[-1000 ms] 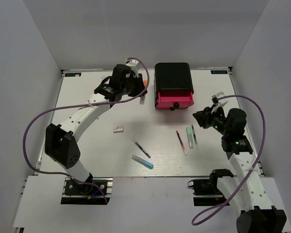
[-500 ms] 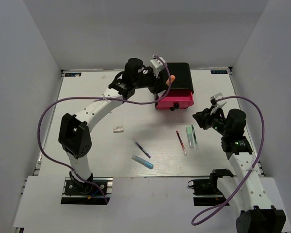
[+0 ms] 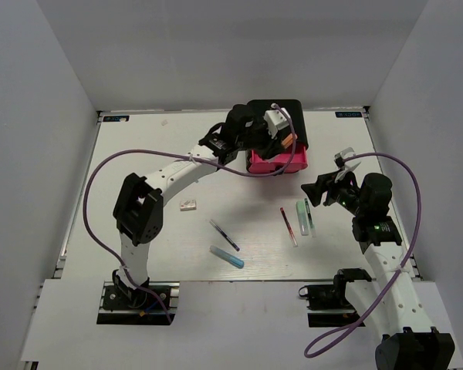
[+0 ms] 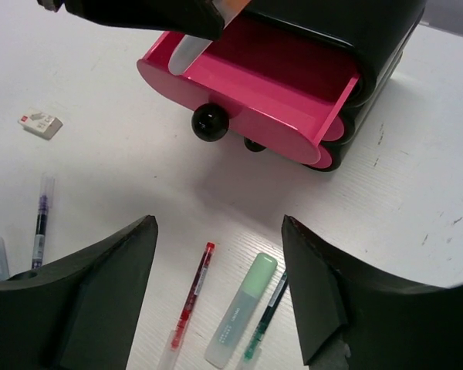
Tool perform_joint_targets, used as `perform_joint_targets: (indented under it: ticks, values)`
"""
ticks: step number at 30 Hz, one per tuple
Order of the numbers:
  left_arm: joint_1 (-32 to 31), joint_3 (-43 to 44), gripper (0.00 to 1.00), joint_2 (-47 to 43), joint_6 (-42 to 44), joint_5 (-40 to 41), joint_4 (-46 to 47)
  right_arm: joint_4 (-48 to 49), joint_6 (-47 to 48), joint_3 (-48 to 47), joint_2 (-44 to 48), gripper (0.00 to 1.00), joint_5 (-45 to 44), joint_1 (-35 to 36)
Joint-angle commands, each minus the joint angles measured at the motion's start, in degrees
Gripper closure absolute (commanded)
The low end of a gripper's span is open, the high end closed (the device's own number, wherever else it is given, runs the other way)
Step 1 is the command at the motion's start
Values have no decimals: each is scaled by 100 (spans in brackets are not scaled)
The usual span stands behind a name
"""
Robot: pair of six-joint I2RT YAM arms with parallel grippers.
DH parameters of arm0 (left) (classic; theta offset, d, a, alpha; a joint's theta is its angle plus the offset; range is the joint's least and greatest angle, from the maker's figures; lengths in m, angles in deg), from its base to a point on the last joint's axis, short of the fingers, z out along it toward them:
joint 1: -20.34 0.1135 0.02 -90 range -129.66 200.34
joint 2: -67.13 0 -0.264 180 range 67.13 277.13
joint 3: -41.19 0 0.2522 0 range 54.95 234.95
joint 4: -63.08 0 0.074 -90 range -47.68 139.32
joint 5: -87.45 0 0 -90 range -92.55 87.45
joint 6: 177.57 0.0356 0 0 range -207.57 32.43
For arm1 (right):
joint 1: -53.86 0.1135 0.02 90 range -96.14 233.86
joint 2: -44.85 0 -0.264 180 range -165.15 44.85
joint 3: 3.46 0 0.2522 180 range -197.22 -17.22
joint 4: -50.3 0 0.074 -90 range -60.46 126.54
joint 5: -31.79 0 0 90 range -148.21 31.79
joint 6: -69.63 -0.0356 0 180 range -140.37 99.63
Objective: Sort the stationery into containers
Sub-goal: Place the stationery into the container, then grab a piece of stationery with the right arm
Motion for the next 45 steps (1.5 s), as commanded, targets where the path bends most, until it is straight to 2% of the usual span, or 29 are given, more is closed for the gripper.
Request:
perform_joint_targets:
  ticks: [1,3,6,15,17,18,19,20,21,22,23,25,26,27,29,30,32,33,36,37,38,39,40,41,42,45]
  values:
    - [-8,220,62,-199,149,393,-20,217,84,30,139,28,181,-39]
    - [-60,220,47,-251,149,533,50,217,119,38,131,25,295,-39]
    - [-60,273,38,-374,149,586,191,208,163,47,131,24,436,-65]
    - [-60,326,34,-778,-70,753,314,226,347,118,96,22,761,-48]
    - [-60,-120,41,-1286,-429,964,392,139,663,187,96,31,1224,-30]
    - [-60,-706,44,-1541,-596,965,480,86,986,249,78,37,1775,-4]
    - [18,-1025,48,-1822,-754,1104,568,42,1259,328,43,53,2033,48]
    - [71,-1350,59,-2434,-1139,1218,568,7,1366,337,-53,58,2479,75]
    - [71,-1919,67,-2753,-1395,1463,516,-194,1498,285,-106,62,2762,214]
    - [124,-2159,81,-3061,-1667,2214,98,-248,1873,241,-194,66,2800,285]
    - [124,-2379,84,-3360,-2096,2570,-176,-388,2033,162,-325,66,2783,356]
    - [124,-3117,84,-4274,-2415,3194,-703,-608,2577,-5,-598,66,2467,698]
    - [124,-3677,62,-4581,-2661,3328,-1089,-626,2676,-136,-781,66,2379,821]
    - [124,-3934,46,-5176,-2828,3547,-1267,-748,2755,-163,-862,66,2065,1240]
    - [177,-4575,28,-5742,-3502,3732,-1847,-802,2878,-286,-1002,65,1817,1768]
    - [177,-4744,25,-6014,-3785,3733,-2031,-802,2870,-356,-1221,63,1372,2111]
    - [177,-5234,21,-6805,-4418,3733,-2463,-741,2844,-488,-1502,58,1079,2612]
    - [177,-5412,18,-7086,-5030,3577,-2542,-724,2818,-602,-1756,56,712,2928]
    - [177,-6019,15,-8080,-5841,3522,-2771,-758,2668,-1040,-2372,54,305,3598]
    - [177,-6142,14,-8300,-5967,3522,-2771,-785,2581,-1112,-2626,54,-61,4191]
    - [177,-6291,14,-8485,-6116,3522,-2980,-820,2554,-1200,-2760,54,-187,4397]
    - [177,-6293,12,-8756,-6396,3670,-3113,-898,2501,-1262,-3100,52,-301,4608]
    - [177,-6240,12,-8855,-6512,3750,-3262,-916,2466,-1445,-3208,51,-563,5193]
    - [177,-6179,12,-8925,-6635,3847,-3455,-917,2414,-1490,-3314,50,-618,5338]
    - [177,-6117,10,-8987,-6862,4082,-3892,-917,2361,-1604,-3515,43,-706,5592]
    - [177,-5819,6,-9067,-7118,4558,-4745,-969,2168,-1964,-4068,33,-969,5990]
